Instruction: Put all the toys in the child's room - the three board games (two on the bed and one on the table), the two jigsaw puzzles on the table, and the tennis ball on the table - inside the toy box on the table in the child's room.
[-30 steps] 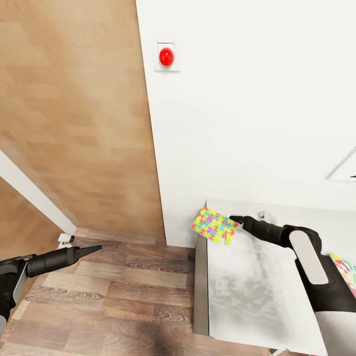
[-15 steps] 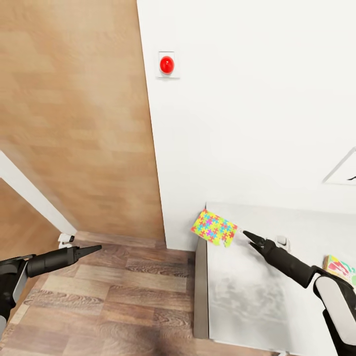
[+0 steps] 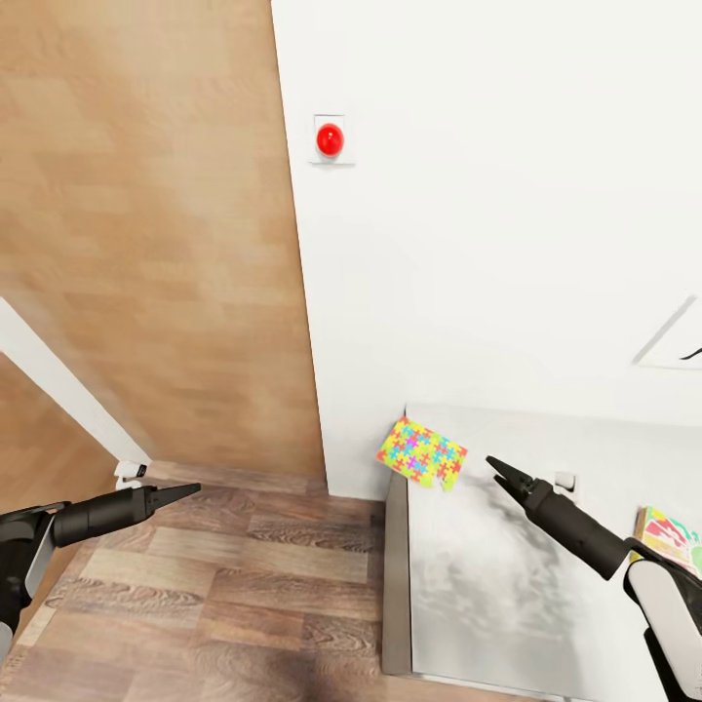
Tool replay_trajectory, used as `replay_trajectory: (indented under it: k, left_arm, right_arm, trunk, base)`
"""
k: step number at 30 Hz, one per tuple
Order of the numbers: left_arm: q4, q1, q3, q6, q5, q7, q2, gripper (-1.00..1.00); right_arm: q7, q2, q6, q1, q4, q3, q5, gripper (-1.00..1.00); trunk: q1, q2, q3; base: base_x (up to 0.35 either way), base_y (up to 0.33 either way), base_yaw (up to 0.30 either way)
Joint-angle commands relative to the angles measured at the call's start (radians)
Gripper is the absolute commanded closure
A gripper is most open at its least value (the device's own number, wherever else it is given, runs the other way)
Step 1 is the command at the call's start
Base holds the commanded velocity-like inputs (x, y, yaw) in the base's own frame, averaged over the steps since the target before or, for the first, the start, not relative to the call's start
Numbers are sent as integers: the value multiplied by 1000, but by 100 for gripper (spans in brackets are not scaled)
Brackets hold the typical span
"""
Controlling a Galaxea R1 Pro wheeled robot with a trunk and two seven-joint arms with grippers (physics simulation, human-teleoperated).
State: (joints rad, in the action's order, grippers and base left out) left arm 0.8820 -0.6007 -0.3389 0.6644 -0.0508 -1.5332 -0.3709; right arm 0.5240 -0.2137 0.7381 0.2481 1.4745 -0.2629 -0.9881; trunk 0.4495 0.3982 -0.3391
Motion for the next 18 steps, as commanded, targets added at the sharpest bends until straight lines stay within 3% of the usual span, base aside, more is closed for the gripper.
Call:
replay_trajectory:
  k: [1,11,18]
  left_arm:
    - [0,-1,0,11,0,-4,0,-100]
    - [0,-1,0,11,-1,-4,0,-100]
    - [0,-1,0,11,-1,-4,0,-100]
  right_arm:
    - [3,2,6,1,0,-1,-3,-100]
    - [3,5,5,0,-1,0,-3,-100]
    - [5,7,-10,0,-2,0,-3,-100]
  trunk:
    - [1,2,-2]
    - [1,2,0]
    - [1,2,9]
  base:
    - [0,0,0]
    - [0,0,-5]
    - [-8,0,-111]
